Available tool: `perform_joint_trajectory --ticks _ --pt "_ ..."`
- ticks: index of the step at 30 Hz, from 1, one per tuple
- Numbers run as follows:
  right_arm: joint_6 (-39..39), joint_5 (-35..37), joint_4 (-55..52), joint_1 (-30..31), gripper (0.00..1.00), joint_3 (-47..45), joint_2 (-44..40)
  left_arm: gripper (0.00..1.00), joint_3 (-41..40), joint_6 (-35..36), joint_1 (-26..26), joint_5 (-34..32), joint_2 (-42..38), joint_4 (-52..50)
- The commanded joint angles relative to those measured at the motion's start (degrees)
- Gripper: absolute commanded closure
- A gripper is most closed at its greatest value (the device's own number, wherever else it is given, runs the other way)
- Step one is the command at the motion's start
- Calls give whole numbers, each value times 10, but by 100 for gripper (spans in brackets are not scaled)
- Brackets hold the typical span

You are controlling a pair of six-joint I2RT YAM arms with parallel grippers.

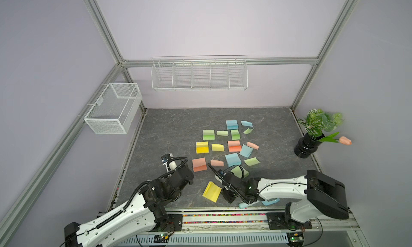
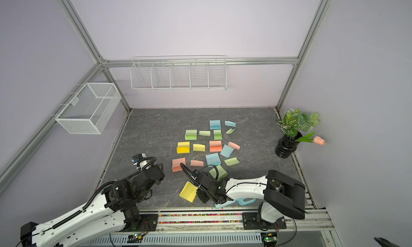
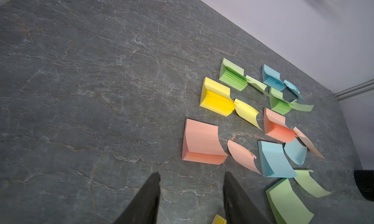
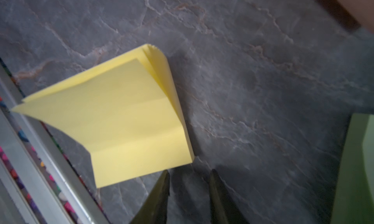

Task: Tear off pages from different memo pads
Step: Adjust the memo pad at the center of the board, then pick up the memo pad from the center of the board.

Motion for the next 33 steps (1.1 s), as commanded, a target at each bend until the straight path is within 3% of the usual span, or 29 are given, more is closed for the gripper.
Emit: perform_joint_trajectory --ticks 1,7,10,12,16,23,33 --pt "0 21 -17 -7 66 20 42 47 -14 11 2 -25 -4 -9" --pt "-28 4 -4 -45 64 78 85 47 -43 3 2 -33 -37 -28" --pt "-27 -65 34 -80 59 91 99 47 -67 11 2 6 -57 0" --pt "-31 -99 42 -95 50 101 101 48 -82 52 2 63 -57 38" --pt "-52 -89 4 -101 44 101 62 51 -103 110 2 189 -35 113" --pt "-49 -98 -68 -104 37 88 -11 52 -130 115 2 315 20 167" --pt "-2 -144 -47 -87 34 80 -23 58 -160 94 2 331 38 227"
